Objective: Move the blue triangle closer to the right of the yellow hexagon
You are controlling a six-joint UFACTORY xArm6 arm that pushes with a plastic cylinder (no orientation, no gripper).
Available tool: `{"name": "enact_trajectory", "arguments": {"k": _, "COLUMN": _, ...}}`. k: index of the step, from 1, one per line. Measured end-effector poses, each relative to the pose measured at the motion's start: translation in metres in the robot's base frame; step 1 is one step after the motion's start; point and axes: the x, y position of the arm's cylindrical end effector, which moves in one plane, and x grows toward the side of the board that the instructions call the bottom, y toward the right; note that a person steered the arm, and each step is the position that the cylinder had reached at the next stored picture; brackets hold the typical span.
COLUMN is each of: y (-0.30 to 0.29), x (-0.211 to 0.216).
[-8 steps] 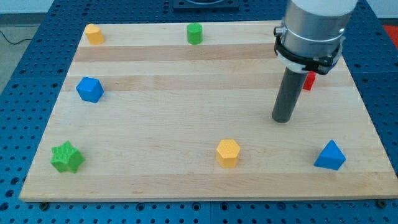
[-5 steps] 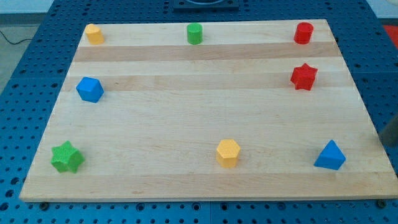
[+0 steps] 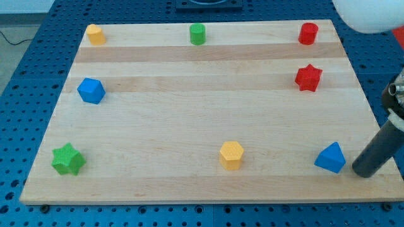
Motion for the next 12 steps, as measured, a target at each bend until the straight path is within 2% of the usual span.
{"name": "enact_trajectory", "arguments": {"k": 3, "y": -0.105, "x": -0.008}}
{"name": "enact_trajectory", "arguments": {"k": 7, "y": -0.114, "x": -0.012}}
{"name": "enact_trajectory", "arguments": {"k": 9, "y": -0.109, "x": -0.061}}
{"name": "enact_trajectory", "arguments": {"k": 11, "y": -0.143, "x": -0.054}}
{"name": "enact_trajectory", "arguments": {"k": 12, "y": -0.131, "x": -0.058}}
